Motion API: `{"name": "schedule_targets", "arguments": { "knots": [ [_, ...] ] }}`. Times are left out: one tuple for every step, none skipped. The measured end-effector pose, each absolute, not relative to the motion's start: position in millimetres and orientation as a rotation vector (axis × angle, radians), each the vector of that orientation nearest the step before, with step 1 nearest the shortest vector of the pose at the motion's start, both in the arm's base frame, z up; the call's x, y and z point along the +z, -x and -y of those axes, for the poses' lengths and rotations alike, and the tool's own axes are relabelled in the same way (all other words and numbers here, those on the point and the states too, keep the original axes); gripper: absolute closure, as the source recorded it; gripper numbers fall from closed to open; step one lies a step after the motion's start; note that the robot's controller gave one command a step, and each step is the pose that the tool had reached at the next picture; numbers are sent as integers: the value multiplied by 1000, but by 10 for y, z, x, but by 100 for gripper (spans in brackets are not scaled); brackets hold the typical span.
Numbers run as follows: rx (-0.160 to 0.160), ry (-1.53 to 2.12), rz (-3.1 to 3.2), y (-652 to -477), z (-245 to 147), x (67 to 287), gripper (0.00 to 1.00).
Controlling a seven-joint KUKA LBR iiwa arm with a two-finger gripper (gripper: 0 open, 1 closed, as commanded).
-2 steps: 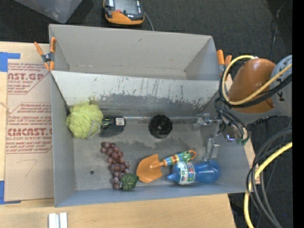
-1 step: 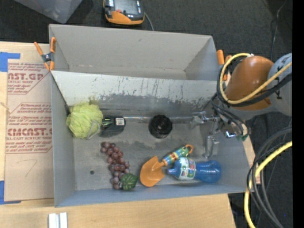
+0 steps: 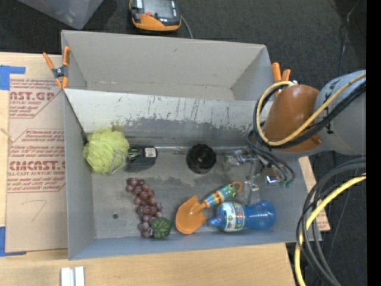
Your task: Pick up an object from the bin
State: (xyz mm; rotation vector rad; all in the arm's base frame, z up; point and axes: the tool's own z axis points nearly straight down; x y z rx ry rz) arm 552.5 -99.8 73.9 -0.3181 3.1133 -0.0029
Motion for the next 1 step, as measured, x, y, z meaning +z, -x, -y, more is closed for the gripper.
{"name": "schedule_targets", "arguments": {
  "knots": [
    [-1, 257, -3115, -5647, 684, 700, 0]
  ]
}}
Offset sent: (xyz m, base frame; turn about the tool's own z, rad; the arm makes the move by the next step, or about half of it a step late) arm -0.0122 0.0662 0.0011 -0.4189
